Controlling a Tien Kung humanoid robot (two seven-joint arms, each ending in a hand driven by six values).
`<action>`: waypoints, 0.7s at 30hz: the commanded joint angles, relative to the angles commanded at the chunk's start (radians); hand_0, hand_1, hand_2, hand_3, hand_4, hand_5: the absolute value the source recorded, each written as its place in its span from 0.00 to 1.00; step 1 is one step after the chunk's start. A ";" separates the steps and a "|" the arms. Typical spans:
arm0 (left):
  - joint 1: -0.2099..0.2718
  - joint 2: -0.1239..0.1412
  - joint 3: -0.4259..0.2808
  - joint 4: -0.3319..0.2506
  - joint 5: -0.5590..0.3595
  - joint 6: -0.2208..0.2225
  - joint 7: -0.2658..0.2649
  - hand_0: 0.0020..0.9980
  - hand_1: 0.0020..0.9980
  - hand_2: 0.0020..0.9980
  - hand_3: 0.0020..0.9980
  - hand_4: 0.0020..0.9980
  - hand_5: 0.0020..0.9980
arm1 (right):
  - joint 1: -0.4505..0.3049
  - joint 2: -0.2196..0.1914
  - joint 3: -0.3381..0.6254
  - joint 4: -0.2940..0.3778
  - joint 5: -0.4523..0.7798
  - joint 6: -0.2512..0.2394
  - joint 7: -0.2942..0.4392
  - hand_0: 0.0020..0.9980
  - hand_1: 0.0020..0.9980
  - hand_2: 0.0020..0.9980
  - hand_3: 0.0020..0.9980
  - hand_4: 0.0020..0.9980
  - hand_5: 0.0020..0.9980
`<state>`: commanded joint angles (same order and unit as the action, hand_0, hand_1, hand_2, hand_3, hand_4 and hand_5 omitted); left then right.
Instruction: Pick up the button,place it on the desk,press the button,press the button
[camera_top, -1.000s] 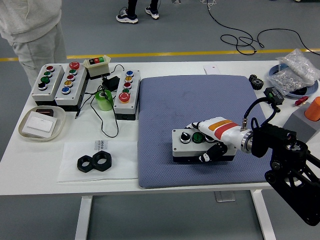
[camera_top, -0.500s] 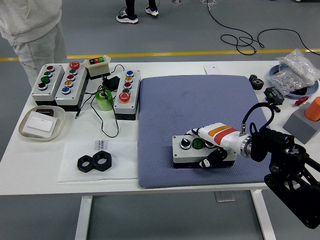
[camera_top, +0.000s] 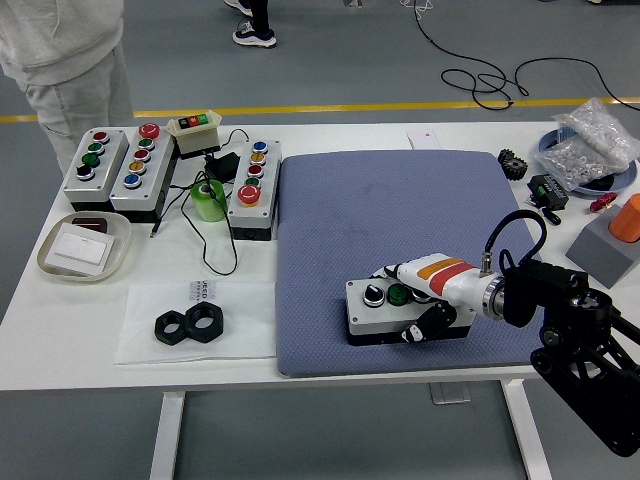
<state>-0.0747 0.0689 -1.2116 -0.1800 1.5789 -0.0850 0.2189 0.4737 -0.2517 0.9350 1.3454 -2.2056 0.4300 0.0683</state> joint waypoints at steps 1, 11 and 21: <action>0.000 0.000 0.001 0.000 -0.001 0.000 0.000 0.74 0.91 0.96 0.79 0.55 1.00 | 0.000 0.001 0.001 -0.002 -0.001 0.003 0.002 0.91 0.90 0.93 0.86 0.86 0.11; -0.002 0.000 0.005 0.000 -0.006 0.000 0.000 0.74 0.91 0.96 0.79 0.55 1.00 | 0.005 0.002 0.015 -0.007 0.008 -0.006 0.001 0.94 0.95 0.99 0.98 0.90 0.29; -0.004 -0.002 0.005 0.000 -0.006 0.000 0.001 0.74 0.91 0.96 0.79 0.55 1.00 | 0.015 0.012 0.032 -0.009 0.025 -0.043 -0.008 0.95 0.96 1.00 1.00 0.90 0.31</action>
<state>-0.0784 0.0665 -1.2063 -0.1800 1.5728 -0.0850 0.2199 0.4889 -0.2395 0.9671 1.3360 -2.1808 0.3869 0.0601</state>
